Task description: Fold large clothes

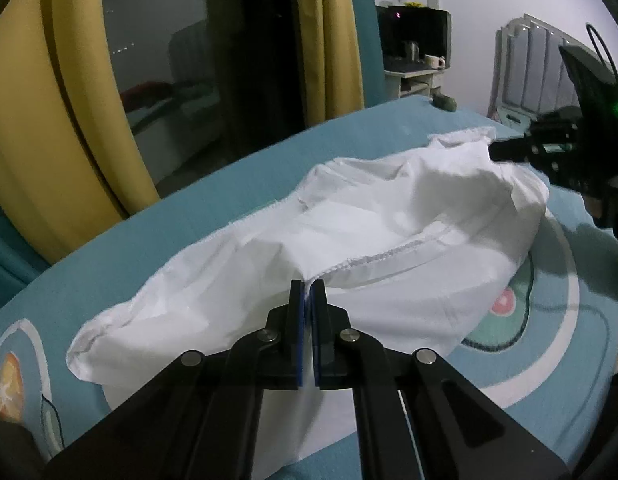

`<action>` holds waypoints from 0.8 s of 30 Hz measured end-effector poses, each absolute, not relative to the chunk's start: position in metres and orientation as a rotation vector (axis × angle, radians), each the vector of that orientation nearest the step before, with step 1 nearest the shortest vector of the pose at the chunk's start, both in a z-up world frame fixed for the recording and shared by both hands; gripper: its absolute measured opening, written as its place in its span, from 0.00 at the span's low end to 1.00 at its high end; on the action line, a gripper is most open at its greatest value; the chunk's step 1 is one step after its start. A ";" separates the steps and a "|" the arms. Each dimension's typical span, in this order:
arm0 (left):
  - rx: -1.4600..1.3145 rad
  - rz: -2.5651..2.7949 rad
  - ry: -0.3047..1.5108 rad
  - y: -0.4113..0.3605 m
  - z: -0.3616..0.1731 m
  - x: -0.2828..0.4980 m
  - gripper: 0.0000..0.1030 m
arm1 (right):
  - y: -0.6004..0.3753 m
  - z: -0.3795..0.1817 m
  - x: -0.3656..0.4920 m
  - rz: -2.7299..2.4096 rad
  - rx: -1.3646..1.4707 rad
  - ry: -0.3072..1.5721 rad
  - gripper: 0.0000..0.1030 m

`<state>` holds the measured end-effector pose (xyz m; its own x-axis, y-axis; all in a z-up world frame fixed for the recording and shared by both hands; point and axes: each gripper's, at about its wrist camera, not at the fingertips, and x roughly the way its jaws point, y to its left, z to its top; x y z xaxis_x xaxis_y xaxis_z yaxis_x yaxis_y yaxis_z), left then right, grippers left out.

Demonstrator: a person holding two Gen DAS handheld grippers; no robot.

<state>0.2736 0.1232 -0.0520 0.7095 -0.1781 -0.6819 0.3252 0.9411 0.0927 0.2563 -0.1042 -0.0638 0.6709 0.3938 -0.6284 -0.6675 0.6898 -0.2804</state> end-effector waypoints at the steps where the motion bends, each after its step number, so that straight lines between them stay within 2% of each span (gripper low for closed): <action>1: 0.212 -0.282 0.728 0.123 -0.049 0.274 0.03 | -0.102 -0.066 0.253 0.652 -0.539 0.574 0.01; 3: 0.208 -0.281 0.717 0.122 -0.044 0.273 0.03 | -0.099 -0.073 0.249 0.702 -0.551 0.616 0.02; 5: 0.191 -0.282 0.711 0.124 -0.040 0.273 0.03 | -0.098 -0.082 0.246 0.700 -0.563 0.621 0.08; 6: 0.184 -0.282 0.711 0.125 -0.038 0.273 0.03 | -0.097 -0.088 0.245 0.702 -0.579 0.626 0.20; 7: 0.174 -0.280 0.707 0.127 -0.037 0.274 0.03 | -0.097 -0.093 0.244 0.698 -0.596 0.630 0.37; 9: 0.162 -0.274 0.705 0.129 -0.036 0.276 0.03 | -0.096 -0.100 0.245 0.664 -0.629 0.628 0.52; 10: 0.160 -0.269 0.703 0.130 -0.036 0.276 0.03 | -0.096 -0.101 0.245 0.660 -0.631 0.623 0.52; 19: 0.120 -0.262 0.666 0.131 -0.022 0.281 0.03 | -0.094 -0.098 0.267 0.643 -0.630 0.613 0.50; 20: 0.120 -0.263 0.660 0.131 -0.019 0.282 0.03 | -0.096 -0.095 0.272 0.649 -0.617 0.618 0.46; 22: 0.129 -0.260 0.641 0.130 -0.013 0.285 0.03 | -0.101 -0.087 0.281 0.659 -0.573 0.637 0.14; 24: 0.133 -0.255 0.632 0.131 -0.009 0.290 0.03 | -0.107 -0.078 0.292 0.652 -0.532 0.635 0.07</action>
<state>0.2897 0.1310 -0.0088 0.7770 -0.1945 -0.5987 0.2752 0.9603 0.0450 0.2920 -0.1074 -0.0783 0.6230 0.3839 -0.6816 -0.6914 0.6777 -0.2503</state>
